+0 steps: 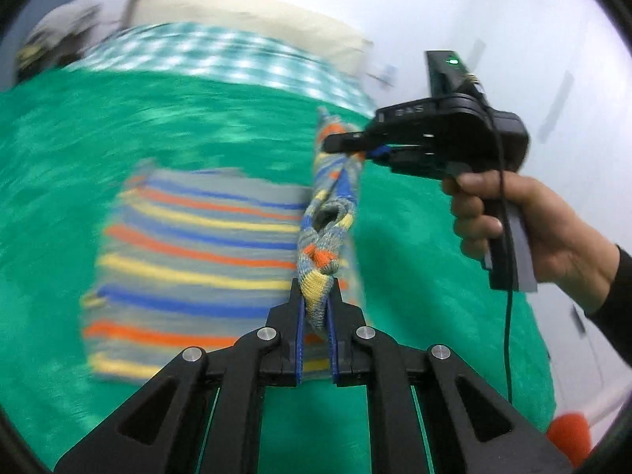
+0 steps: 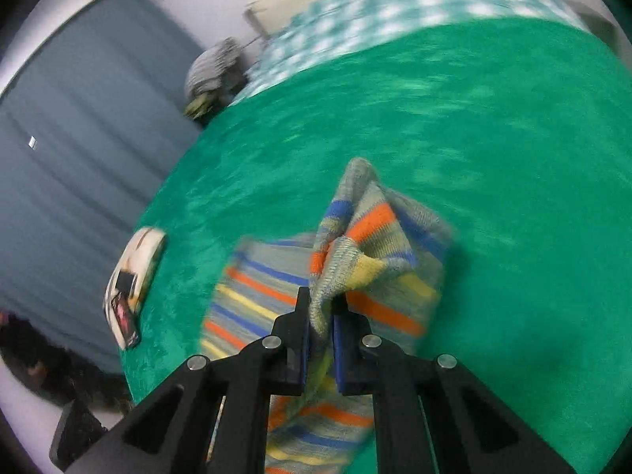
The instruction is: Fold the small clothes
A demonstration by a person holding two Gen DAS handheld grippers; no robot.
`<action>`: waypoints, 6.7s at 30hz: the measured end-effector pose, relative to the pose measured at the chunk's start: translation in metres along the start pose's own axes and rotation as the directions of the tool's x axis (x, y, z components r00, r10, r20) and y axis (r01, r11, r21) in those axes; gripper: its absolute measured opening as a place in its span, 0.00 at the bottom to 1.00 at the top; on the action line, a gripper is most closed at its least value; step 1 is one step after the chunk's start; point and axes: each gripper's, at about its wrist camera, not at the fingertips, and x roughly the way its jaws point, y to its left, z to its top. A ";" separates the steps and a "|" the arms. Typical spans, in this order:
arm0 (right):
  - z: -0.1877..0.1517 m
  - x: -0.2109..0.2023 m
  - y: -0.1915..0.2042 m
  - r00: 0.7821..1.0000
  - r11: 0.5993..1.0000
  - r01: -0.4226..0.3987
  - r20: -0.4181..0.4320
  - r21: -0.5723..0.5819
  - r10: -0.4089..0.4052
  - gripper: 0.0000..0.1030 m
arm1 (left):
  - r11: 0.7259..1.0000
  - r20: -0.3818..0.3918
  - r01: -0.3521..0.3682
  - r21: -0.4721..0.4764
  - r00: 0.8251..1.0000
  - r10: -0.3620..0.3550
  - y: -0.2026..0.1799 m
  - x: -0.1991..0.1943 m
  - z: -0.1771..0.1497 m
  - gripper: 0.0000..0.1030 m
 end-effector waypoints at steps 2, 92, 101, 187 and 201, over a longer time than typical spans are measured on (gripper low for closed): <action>0.004 0.034 0.029 0.999 1.000 -0.023 -0.032 -0.019 0.022 0.09 | 0.997 -0.007 -0.051 -0.049 0.999 0.050 0.026 -0.007 -0.004 0.08; -0.292 -0.126 0.091 0.675 0.676 0.737 0.089 -0.019 -0.733 0.98 | 0.925 -0.249 -0.378 0.029 0.894 0.373 0.038 -0.058 -0.079 0.94; -0.262 -0.108 0.059 0.865 0.869 0.492 0.087 0.050 -0.494 0.98 | 0.960 -0.246 -0.266 -0.088 0.940 0.238 0.085 -0.032 -0.033 0.94; -0.337 -0.292 0.259 0.843 0.841 0.517 0.266 -0.158 -0.468 0.97 | 0.850 -0.025 -0.486 0.202 0.865 0.501 -0.114 -0.251 -0.045 1.00; -0.333 -0.291 0.248 0.828 0.832 0.540 0.255 -0.126 -0.499 0.97 | 0.817 0.008 -0.534 0.216 0.838 0.546 -0.115 -0.244 -0.045 1.00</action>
